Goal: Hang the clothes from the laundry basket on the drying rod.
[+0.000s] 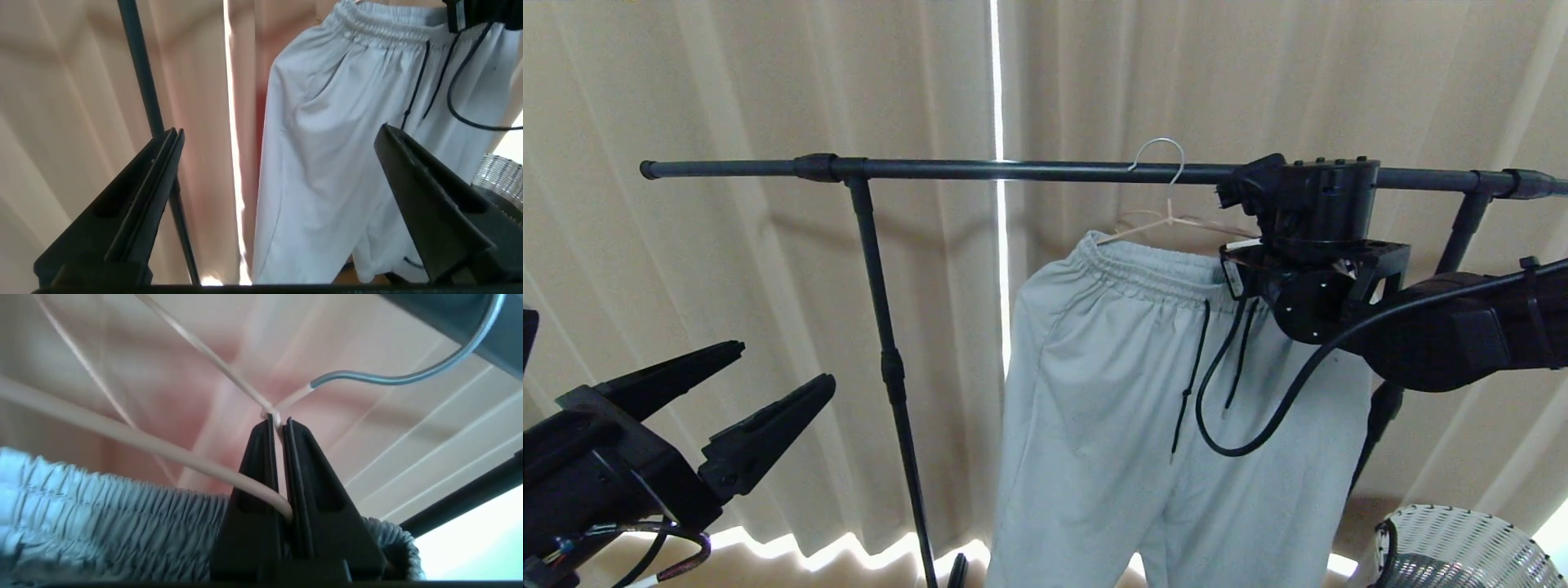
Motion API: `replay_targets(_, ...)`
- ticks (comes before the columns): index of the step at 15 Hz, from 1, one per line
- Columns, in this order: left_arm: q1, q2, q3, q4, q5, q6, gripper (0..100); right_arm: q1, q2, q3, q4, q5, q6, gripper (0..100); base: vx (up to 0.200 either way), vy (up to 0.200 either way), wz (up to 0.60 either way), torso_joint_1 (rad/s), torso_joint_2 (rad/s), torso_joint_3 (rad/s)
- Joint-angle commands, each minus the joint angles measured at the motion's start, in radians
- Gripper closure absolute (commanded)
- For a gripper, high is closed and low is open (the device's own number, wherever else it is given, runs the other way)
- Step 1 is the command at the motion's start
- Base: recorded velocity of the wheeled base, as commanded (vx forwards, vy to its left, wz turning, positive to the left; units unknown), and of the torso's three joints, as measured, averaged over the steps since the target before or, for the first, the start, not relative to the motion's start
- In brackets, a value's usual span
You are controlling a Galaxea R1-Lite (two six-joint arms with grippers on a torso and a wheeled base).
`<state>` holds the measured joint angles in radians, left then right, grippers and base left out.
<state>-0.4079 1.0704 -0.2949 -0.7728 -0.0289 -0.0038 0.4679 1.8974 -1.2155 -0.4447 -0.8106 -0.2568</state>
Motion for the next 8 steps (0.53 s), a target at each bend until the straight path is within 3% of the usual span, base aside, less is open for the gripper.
replay_targets(1, 0.0, 0.002, 0.0, 0.0, 0.0, -0.001, 0, 0.018, -0.001, 0.017, 0.006, 0.004, 0.001, 100, 0.0, 0.0, 0.0, 0.0, 0.0, 0.0)
replay_targets(8, 0.003, 0.009, 0.005, 0.001, 0.0, 0.001, 0, 0.044, -0.044, 0.076, -0.009, 0.013, 0.004, 100, 0.0, 0.0, 0.0, 0.0, 0.0, 0.0)
